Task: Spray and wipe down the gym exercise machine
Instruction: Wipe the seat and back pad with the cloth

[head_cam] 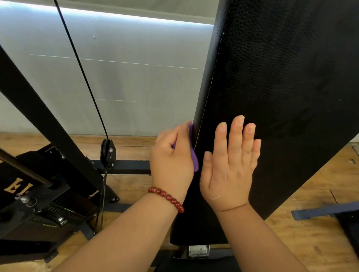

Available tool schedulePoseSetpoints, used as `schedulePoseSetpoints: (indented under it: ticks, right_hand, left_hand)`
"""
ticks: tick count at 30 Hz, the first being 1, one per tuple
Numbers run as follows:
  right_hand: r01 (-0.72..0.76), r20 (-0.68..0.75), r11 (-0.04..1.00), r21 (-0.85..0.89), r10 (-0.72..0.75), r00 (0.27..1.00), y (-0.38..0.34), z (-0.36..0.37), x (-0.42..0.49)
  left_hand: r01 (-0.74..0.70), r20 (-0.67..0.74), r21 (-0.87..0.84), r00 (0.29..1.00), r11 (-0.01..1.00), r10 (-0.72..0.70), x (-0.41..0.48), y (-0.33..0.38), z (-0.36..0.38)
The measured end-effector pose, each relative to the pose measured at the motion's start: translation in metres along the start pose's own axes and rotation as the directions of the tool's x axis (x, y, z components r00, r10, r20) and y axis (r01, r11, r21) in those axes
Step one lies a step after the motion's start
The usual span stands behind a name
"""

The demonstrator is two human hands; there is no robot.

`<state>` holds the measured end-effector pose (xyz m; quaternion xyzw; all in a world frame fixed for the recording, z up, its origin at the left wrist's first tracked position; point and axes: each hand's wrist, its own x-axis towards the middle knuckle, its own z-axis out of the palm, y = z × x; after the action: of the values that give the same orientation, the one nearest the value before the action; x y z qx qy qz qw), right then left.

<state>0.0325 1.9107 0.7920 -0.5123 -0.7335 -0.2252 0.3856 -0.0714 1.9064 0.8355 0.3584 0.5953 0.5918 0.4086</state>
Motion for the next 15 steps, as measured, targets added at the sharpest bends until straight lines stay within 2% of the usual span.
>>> schedulePoseSetpoints:
  ticks: [2, 5, 12, 15]
  right_hand:
    - [0.019, 0.001, 1.000, -0.001, -0.019, 1.000, 0.002, 0.001, -0.001]
    - [0.057, 0.011, 0.998, -0.012, -0.057, 0.998, 0.007, -0.001, -0.002]
    - [0.113, 0.012, 0.993, -0.042, -0.113, 0.994, 0.013, 0.000, -0.004]
    - [0.136, 0.000, 0.989, -0.058, -0.136, 0.991, 0.015, 0.002, -0.007]
  left_hand:
    - [-0.090, -0.012, -0.023, 0.996, 0.996, 0.090, 0.001, 0.011, 0.004]
    - [-0.135, -0.018, -0.013, 0.991, 0.991, 0.135, -0.005, 0.009, 0.005]
    - [0.073, 0.045, 0.089, 0.996, 0.993, -0.078, -0.009, -0.023, -0.005]
    - [0.014, 0.043, 0.098, 0.999, 0.995, -0.018, -0.004, -0.011, -0.005]
